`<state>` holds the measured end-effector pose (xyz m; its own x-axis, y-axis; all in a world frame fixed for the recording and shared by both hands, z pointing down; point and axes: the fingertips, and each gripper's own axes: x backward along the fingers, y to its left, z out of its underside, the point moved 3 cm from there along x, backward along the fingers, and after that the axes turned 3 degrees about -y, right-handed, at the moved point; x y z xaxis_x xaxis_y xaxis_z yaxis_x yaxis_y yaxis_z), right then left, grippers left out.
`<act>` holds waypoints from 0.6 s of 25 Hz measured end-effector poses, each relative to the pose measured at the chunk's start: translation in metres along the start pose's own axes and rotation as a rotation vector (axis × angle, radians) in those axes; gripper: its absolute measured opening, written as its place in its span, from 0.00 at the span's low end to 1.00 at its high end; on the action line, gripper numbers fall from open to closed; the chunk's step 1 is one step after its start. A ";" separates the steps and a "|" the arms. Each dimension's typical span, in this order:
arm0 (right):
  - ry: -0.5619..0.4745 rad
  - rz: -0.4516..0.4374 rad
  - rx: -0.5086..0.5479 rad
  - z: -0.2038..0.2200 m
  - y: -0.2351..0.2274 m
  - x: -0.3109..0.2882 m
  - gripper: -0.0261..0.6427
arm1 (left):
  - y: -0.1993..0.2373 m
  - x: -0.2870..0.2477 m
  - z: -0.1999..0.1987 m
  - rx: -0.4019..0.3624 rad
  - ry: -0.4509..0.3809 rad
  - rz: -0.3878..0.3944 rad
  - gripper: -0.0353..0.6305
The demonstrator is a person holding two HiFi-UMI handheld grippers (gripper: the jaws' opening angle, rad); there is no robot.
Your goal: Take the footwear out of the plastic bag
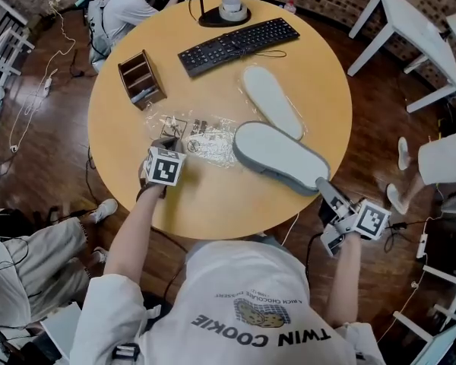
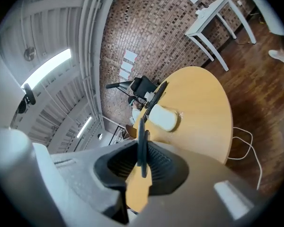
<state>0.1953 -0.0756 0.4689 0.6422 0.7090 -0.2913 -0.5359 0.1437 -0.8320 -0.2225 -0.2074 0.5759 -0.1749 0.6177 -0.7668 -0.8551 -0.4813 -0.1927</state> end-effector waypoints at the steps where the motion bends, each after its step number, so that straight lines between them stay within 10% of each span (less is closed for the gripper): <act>1: -0.007 -0.004 -0.007 -0.002 0.002 0.003 0.13 | 0.000 0.000 -0.001 -0.001 -0.002 0.001 0.06; 15: -0.080 -0.090 0.002 -0.029 0.039 0.012 0.13 | 0.002 -0.001 -0.001 0.004 -0.022 0.023 0.06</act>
<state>0.1977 -0.0821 0.4188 0.6416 0.7464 -0.1768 -0.4793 0.2101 -0.8521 -0.2236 -0.2095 0.5761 -0.2055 0.6201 -0.7571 -0.8528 -0.4929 -0.1723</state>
